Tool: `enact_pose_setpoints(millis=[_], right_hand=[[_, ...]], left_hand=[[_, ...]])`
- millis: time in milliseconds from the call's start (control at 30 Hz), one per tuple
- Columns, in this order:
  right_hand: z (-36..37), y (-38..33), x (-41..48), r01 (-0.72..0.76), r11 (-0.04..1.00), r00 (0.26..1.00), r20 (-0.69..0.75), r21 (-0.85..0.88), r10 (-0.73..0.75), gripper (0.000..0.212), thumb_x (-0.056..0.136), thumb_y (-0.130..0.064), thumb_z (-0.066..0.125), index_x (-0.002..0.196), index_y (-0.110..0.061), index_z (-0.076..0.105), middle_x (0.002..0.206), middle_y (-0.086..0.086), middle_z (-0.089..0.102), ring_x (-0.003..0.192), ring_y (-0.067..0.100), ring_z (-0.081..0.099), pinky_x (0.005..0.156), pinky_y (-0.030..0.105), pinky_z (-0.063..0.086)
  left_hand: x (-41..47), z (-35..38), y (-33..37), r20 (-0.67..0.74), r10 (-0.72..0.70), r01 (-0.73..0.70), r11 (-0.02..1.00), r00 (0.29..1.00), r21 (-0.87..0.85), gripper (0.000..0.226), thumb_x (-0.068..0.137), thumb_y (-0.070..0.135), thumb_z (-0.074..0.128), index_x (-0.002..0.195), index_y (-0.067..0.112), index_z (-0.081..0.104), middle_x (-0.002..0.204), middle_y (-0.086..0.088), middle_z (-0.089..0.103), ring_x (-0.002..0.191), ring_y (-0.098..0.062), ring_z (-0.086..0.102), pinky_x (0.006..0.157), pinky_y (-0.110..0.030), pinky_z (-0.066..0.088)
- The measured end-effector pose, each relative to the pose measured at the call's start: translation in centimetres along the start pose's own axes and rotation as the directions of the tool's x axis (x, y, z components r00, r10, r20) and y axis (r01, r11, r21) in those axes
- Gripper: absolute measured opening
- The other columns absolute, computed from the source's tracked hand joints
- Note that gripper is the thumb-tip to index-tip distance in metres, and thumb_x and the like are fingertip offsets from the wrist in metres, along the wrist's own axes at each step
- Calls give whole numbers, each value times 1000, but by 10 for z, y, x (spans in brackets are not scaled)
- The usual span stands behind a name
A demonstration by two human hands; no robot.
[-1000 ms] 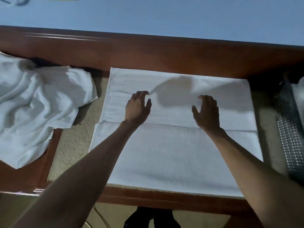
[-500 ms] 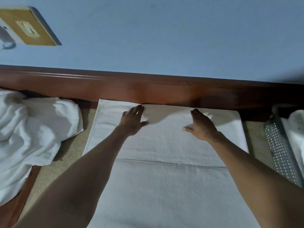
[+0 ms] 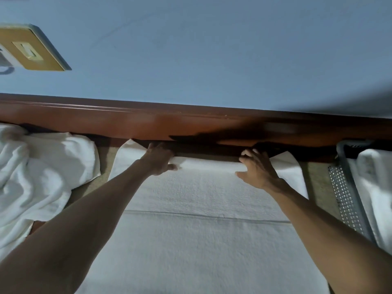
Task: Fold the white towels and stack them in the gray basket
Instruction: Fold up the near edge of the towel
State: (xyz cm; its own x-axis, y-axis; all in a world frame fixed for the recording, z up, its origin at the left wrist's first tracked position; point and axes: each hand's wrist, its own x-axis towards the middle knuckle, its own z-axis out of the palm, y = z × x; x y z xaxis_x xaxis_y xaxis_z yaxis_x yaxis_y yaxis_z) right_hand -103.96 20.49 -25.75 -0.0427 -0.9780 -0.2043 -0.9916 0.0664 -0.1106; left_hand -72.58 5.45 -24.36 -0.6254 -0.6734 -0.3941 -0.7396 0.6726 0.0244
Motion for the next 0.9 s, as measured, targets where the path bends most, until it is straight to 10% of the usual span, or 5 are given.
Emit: enact_pose_setpoints(millis=[167, 467, 667, 800, 900], right_hand=[[-34, 4, -1, -127, 985, 968, 233, 120, 97, 58, 87, -45, 74, 129, -5, 64, 126, 8, 68, 117, 29, 63, 100, 42, 50], [-76, 20, -14, -233, 953, 873, 390, -195, 293, 72, 86, -70, 63, 136, -19, 57, 132, 4, 63, 121, 26, 59, 106, 43, 41], [-84, 28, -50, -377, 923, 828, 418, -76, 372, 75, 87, -70, 61, 142, -20, 53, 143, 8, 55, 129, 29, 53, 109, 45, 41], [-84, 26, -82, -408, 903, 861, 386, 134, 332, 73, 62, -86, 66, 85, -17, 62, 87, -2, 61, 85, 16, 57, 77, 33, 41], [-80, 13, -112, -453, 830, 889, 232, 327, 394, 69, 54, -91, 58, 67, -25, 41, 70, -11, 41, 67, 8, 45, 61, 27, 29]], left_hand=[[-8, -21, -6, 147, -45, 43, 999, 988, 16, 66, 82, 73, 65, 132, 31, 63, 136, 6, 58, 140, -25, 32, 111, -51, 21], [-51, -44, -35, 108, -173, 131, 939, 979, 317, 77, 84, 89, 38, 135, 36, 61, 147, 9, 54, 140, -22, 42, 113, -45, 31], [-94, -32, -49, 118, -280, 291, 952, 953, -89, 63, 97, 61, 55, 145, 19, 54, 149, -9, 53, 134, -31, 52, 106, -47, 47], [-141, -31, -42, -16, -280, 254, 892, 960, -375, 83, 88, 66, 67, 150, 14, 49, 156, -12, 47, 153, -31, 28, 117, -49, 35], [-173, -25, -38, -31, -385, 324, 814, 922, -481, 90, 83, 78, 57, 138, 7, 60, 141, -15, 61, 135, -34, 51, 106, -46, 44]])
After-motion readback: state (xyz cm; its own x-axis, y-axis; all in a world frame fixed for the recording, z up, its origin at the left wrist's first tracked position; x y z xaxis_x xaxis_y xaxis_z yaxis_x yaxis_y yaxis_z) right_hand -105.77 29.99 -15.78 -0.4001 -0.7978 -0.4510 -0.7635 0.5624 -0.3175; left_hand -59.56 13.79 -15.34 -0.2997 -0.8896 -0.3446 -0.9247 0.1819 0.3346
